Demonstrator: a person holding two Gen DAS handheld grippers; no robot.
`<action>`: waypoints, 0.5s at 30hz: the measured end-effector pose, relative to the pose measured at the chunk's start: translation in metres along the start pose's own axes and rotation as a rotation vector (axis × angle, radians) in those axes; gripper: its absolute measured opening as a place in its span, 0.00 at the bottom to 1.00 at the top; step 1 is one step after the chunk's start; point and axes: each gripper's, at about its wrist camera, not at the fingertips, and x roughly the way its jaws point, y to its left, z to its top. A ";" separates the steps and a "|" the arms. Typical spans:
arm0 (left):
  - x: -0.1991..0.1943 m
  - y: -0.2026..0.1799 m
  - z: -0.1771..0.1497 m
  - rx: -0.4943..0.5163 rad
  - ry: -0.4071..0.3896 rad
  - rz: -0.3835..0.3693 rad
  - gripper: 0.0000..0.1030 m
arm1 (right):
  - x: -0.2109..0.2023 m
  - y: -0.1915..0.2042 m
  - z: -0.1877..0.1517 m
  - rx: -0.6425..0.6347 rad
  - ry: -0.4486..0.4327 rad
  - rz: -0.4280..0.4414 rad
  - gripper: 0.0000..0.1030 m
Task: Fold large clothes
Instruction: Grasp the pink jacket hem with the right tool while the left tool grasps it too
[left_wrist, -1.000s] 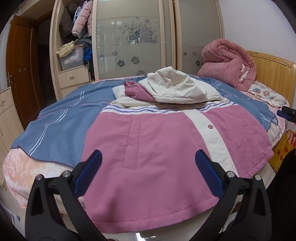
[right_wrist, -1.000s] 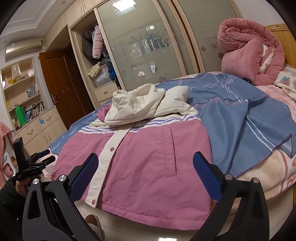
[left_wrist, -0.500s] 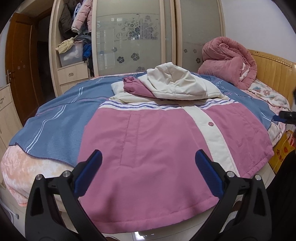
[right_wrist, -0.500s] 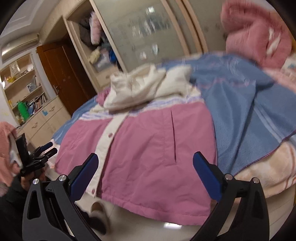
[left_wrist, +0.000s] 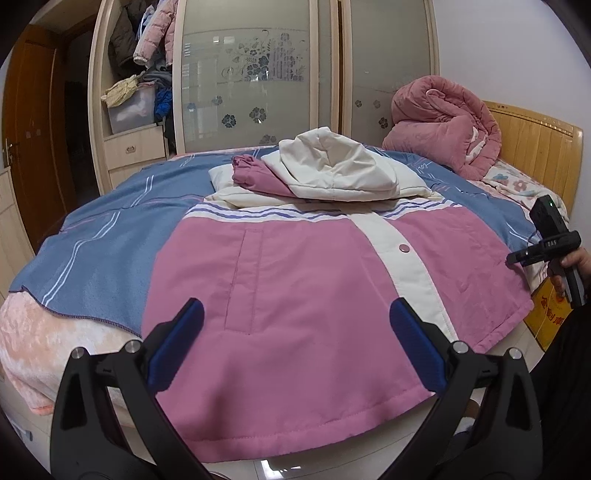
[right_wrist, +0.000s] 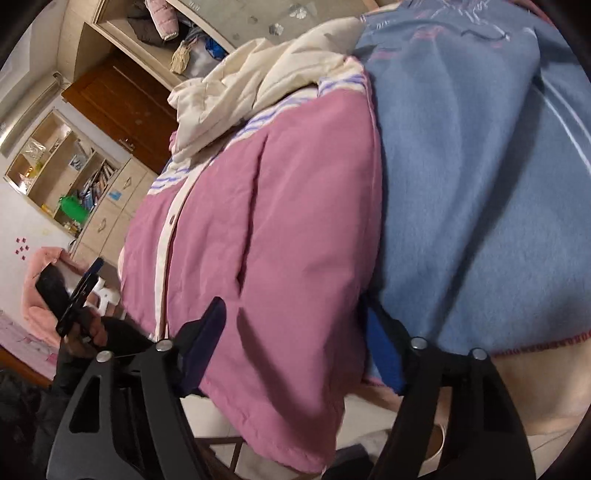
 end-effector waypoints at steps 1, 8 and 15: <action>0.000 0.002 0.000 -0.010 0.004 -0.003 0.98 | -0.003 -0.004 -0.002 0.026 0.001 0.044 0.63; -0.001 0.015 0.001 -0.072 0.010 -0.020 0.98 | 0.004 -0.014 -0.017 0.085 0.114 0.209 0.63; 0.000 0.029 0.002 -0.134 0.021 -0.059 0.98 | 0.033 -0.007 -0.033 0.078 0.294 0.352 0.53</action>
